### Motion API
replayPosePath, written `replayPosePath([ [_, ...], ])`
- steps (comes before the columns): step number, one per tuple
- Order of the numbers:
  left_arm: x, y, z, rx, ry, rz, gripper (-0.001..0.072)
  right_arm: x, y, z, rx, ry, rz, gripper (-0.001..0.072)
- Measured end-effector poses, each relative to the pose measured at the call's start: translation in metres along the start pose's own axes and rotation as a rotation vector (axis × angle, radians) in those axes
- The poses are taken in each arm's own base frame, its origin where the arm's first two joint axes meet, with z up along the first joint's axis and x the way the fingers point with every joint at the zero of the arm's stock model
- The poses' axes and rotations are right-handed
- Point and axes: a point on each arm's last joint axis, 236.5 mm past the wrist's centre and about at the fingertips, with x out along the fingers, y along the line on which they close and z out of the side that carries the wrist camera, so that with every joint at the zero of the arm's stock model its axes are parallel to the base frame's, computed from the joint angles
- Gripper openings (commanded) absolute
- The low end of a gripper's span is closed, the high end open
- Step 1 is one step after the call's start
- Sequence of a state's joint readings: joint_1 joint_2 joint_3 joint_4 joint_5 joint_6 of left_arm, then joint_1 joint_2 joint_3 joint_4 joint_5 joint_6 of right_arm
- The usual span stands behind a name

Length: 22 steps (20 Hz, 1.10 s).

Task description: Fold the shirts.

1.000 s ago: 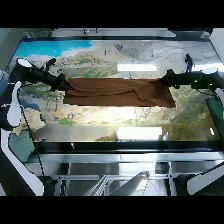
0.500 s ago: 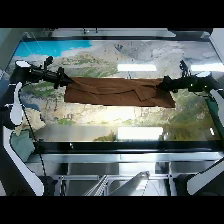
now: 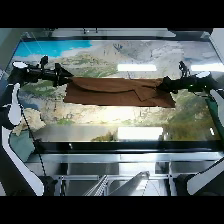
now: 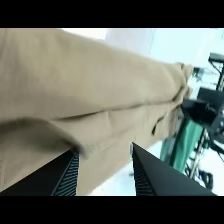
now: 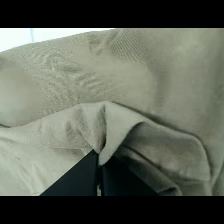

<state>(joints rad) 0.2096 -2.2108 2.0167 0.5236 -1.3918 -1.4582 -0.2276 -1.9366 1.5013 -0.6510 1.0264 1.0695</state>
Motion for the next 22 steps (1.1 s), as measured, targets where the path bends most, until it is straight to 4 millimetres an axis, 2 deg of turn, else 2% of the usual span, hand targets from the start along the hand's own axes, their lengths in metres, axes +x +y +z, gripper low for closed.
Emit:
replayPosePath([
  [3, 0.0, 0.001, 0.022, 0.0, -0.092, 0.008, 0.0334, 0.0, 0.0, -0.001, -0.001, 0.004, 0.001, 0.0018],
  [5, 0.0, -0.002, 0.029, 0.017, -0.127, 0.011, 0.0334, 0.0, 0.001, -0.003, -0.001, 0.011, 0.004, 0.0029],
  [6, -0.002, -0.005, 0.032, 0.035, -0.142, 0.012, 0.0334, -0.001, 0.001, -0.002, -0.001, 0.011, 0.005, 0.015],
  [7, -0.007, -0.009, 0.036, 0.056, -0.162, 0.012, 0.0334, -0.003, 0.002, -0.002, -0.001, 0.012, 0.007, 0.0388],
  [8, -0.014, -0.013, 0.04, 0.076, -0.182, 0.014, 0.0333, -0.007, 0.002, -0.001, -0.004, 0.007, 0.008, 0.0505],
  [10, -0.033, -0.026, 0.044, 0.125, -0.214, 0.014, 0.0333, -0.021, 0.003, 0.007, -0.035, -0.019, 0.005, 0.0526],
  [11, -0.044, -0.035, 0.044, 0.153, -0.226, 0.012, 0.0333, -0.033, 0.002, 0.013, -0.058, -0.034, -0.007, 0.0567],
  [12, -0.058, -0.045, 0.043, 0.188, -0.239, 0.011, 0.0333, -0.045, -0.001, 0.018, -0.076, -0.051, -0.022, 0.0709],
  [14, -0.085, -0.066, 0.043, 0.257, -0.279, 0.016, 0.0333, -0.069, -0.013, 0.028, -0.091, -0.087, -0.067, 0.0709],
  [16, -0.104, -0.088, 0.036, 0.325, -0.297, 0.019, 0.0318, -0.085, -0.028, 0.032, -0.06, -0.102, -0.097, 0.0708],
  [17, -0.109, -0.097, 0.031, 0.353, -0.293, 0.023, 0.0098, -0.089, -0.035, 0.032, -0.042, -0.104, -0.106, 0.0709],
  [18, -0.111, -0.102, 0.026, 0.381, -0.286, 0.037, -0.0005, -0.089, -0.041, 0.028, -0.019, -0.09, -0.106, 0.0709],
  [20, -0.105, -0.106, 0.015, 0.429, -0.248, 0.084, -0.0005, -0.079, -0.052, 0.019, 0.011, -0.056, -0.104, 0.0708],
  [22, -0.091, -0.107, 0.001, 0.473, -0.194, 0.131, -0.0005, -0.064, -0.057, 0.008, 0.045, -0.013, -0.084, 0.0708],
])
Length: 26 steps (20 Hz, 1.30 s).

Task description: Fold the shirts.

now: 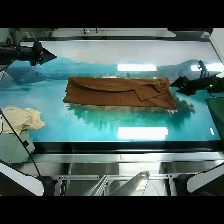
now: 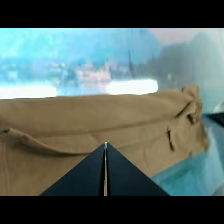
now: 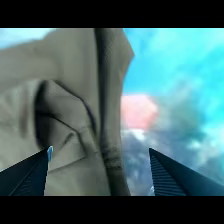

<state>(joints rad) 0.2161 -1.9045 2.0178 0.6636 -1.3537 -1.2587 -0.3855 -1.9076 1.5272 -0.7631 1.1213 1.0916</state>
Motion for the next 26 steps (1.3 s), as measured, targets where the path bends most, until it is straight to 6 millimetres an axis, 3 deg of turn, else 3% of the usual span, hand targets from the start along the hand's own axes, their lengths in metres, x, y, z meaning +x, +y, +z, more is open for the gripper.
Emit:
replayPosePath([
  [5, 0.029, -0.026, -0.024, 0.092, 0.102, 0.024, -0.0005, 0.03, 0.028, -0.012, 0.033, 0.048, 0.126, 0.0696],
  [9, 0.053, -0.049, -0.045, 0.159, 0.176, 0.029, -0.0004, 0.041, 0.047, -0.014, -0.013, 0.069, 0.157, 0.0118],
  [12, 0.074, -0.063, -0.066, 0.225, 0.251, 0.054, -0.0004, 0.039, 0.068, -0.005, -0.056, 0.056, 0.184, 0.0016],
  [16, 0.113, -0.073, -0.091, 0.281, 0.317, 0.073, -0.0004, 0.023, 0.104, 0.014, -0.118, 0.026, 0.21, 0.0016],
  [19, 0.162, -0.065, -0.115, 0.285, 0.358, 0.08, -0.0004, 0.005, 0.137, 0.023, -0.168, 0.014, 0.22, 0.0015],
  [23, 0.222, -0.048, -0.16, 0.289, 0.445, 0.096, -0.0004, -0.017, 0.193, 0.017, -0.233, 0.02, 0.247, 0.0016],
  [26, 0.249, -0.041, -0.175, 0.307, 0.455, 0.125, -0.0004, -0.027, 0.245, -0.001, -0.298, 0.036, 0.279, 0.0016],
])
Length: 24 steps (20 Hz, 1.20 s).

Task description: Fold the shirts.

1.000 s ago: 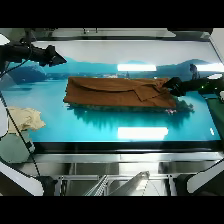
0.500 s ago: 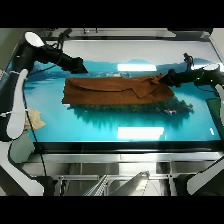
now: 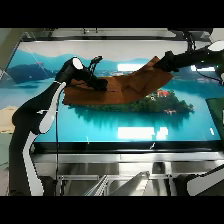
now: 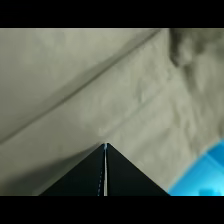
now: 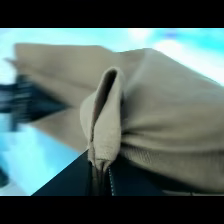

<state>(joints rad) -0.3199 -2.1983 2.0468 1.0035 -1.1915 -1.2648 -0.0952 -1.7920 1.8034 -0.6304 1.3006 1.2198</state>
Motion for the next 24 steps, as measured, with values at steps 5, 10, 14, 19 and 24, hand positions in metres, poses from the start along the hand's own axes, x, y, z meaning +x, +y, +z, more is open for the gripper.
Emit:
replayPosePath([
  [5, 0.009, 0.0, 0.009, 0.002, -0.033, 0.019, -0.0004, 0.044, 0.092, -0.005, -0.091, -0.015, 0.069, 0.0016],
  [10, -0.119, 0.001, 0.03, 0.022, -0.13, 0.049, -0.0003, 0.107, 0.167, -0.004, -0.16, -0.128, 0.122, 0.0016],
  [14, -0.291, 0.008, 0.031, 0.015, -0.346, 0.14, 0.0015, 0.194, 0.192, -0.03, -0.166, -0.179, 0.134, 0.0229],
  [19, -0.41, 0.001, -0.005, -0.026, -0.547, 0.181, 0.0015, 0.292, 0.215, -0.095, -0.181, -0.156, 0.192, 0.0352],
  [24, -0.429, 0.013, -0.03, -0.089, -0.613, 0.197, 0.0015, 0.25, 0.254, -0.071, -0.29, -0.195, 0.276, 0.0016],
])
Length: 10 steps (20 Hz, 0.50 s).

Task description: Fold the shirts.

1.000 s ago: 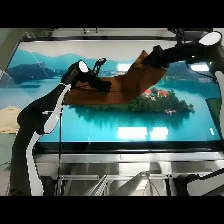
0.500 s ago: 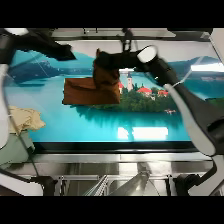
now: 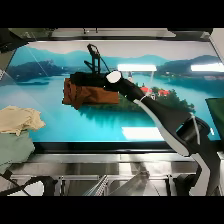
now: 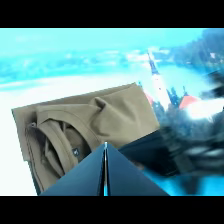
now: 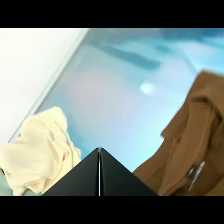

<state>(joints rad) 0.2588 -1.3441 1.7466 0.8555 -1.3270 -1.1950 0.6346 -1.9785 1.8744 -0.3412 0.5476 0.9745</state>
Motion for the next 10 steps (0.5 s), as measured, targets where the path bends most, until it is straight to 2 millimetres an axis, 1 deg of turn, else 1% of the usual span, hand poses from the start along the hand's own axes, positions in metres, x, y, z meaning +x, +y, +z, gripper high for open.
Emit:
replayPosePath([
  [1, 0.001, 0.002, -0.004, -0.013, 0.001, 0.0, 0.0015, -0.017, 0.0, 0.019, -0.03, -0.011, -0.004, 0.0016],
  [2, 0.003, 0.005, -0.008, -0.026, 0.006, 0.001, 0.0015, -0.035, -0.006, 0.035, -0.039, -0.012, -0.023, 0.0016],
  [3, 0.005, 0.008, -0.014, -0.035, 0.015, 0.001, 0.0015, -0.055, -0.018, 0.049, -0.035, -0.004, -0.055, 0.0016],
  [4, 0.007, 0.01, -0.017, -0.044, 0.02, 0.0, 0.0015, -0.076, -0.035, 0.059, -0.018, 0.015, -0.096, 0.0017],
  [5, 0.008, 0.01, -0.02, -0.051, 0.023, -0.003, 0.0015, -0.096, -0.055, 0.064, 0.006, 0.037, -0.139, 0.0088],
  [6, 0.009, 0.012, -0.022, -0.056, 0.029, -0.004, 0.0015, -0.115, -0.077, 0.064, 0.042, 0.07, -0.185, 0.0425],
  [7, 0.01, 0.013, -0.024, -0.06, 0.031, -0.003, 0.0015, -0.13, -0.098, 0.06, 0.082, 0.104, -0.225, 0.0646],
  [8, 0.011, 0.012, -0.024, -0.059, 0.031, -0.006, 0.0015, -0.142, -0.119, 0.051, 0.126, 0.145, -0.258, 0.0642],
  [10, 0.013, 0.011, -0.024, -0.059, 0.027, -0.008, 0.0015, -0.154, -0.153, 0.032, 0.2, 0.208, -0.306, 0.0634],
])
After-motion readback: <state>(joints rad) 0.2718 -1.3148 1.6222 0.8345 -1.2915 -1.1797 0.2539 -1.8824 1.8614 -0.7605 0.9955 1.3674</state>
